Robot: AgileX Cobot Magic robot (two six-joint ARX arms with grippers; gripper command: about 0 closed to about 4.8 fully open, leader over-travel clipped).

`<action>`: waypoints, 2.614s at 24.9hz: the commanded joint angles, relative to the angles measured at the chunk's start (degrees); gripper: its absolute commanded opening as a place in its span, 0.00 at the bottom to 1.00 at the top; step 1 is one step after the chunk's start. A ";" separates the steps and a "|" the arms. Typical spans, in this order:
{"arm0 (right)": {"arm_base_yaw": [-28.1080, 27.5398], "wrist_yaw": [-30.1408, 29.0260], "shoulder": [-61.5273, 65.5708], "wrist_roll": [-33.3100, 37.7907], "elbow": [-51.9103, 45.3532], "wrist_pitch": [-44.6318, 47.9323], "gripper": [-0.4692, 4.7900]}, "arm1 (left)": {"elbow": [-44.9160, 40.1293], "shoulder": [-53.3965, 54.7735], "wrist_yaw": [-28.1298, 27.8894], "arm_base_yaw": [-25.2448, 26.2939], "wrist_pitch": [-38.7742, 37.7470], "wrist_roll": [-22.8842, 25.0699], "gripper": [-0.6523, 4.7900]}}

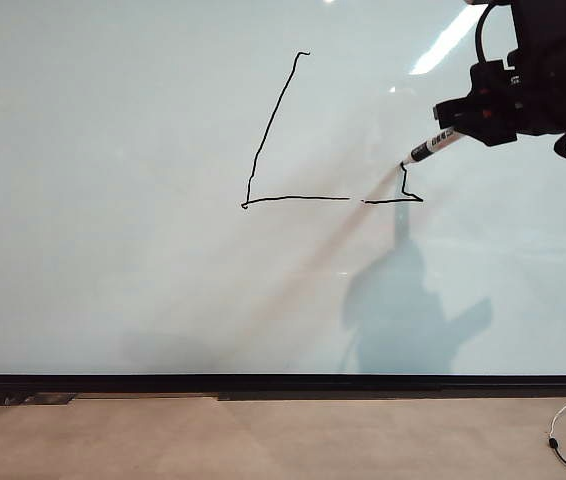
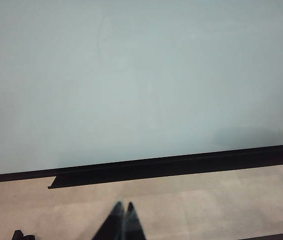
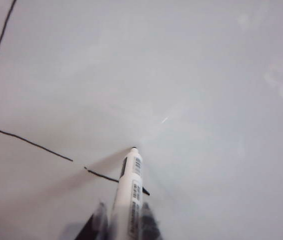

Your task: Pick up the pen on the shelf to the right of the whiteboard and draw a triangle.

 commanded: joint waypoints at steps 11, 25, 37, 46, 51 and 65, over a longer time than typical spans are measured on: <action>2.08 -1.84 -0.37 -0.42 5.16 -0.46 0.08 | 0.20 0.00 0.02 -0.04 0.37 0.04 0.11; 2.82 -2.01 -0.39 -0.55 6.03 -0.09 0.08 | 0.20 0.00 0.02 -0.02 0.37 0.04 0.11; 4.11 -2.16 -0.39 -1.68 8.48 -0.17 0.08 | 0.20 0.00 0.02 -0.02 0.37 0.04 0.11; 4.96 -3.30 -0.39 -2.14 10.43 -0.59 0.08 | 0.20 0.00 0.02 -0.02 0.37 0.04 0.11; 4.96 -3.37 -0.39 -2.34 10.75 -0.52 0.08 | 0.20 0.00 0.02 -0.02 0.37 0.04 0.11; 5.03 -5.20 0.13 -2.75 13.77 -2.56 0.08 | 0.20 0.00 0.04 -0.02 0.37 0.04 0.11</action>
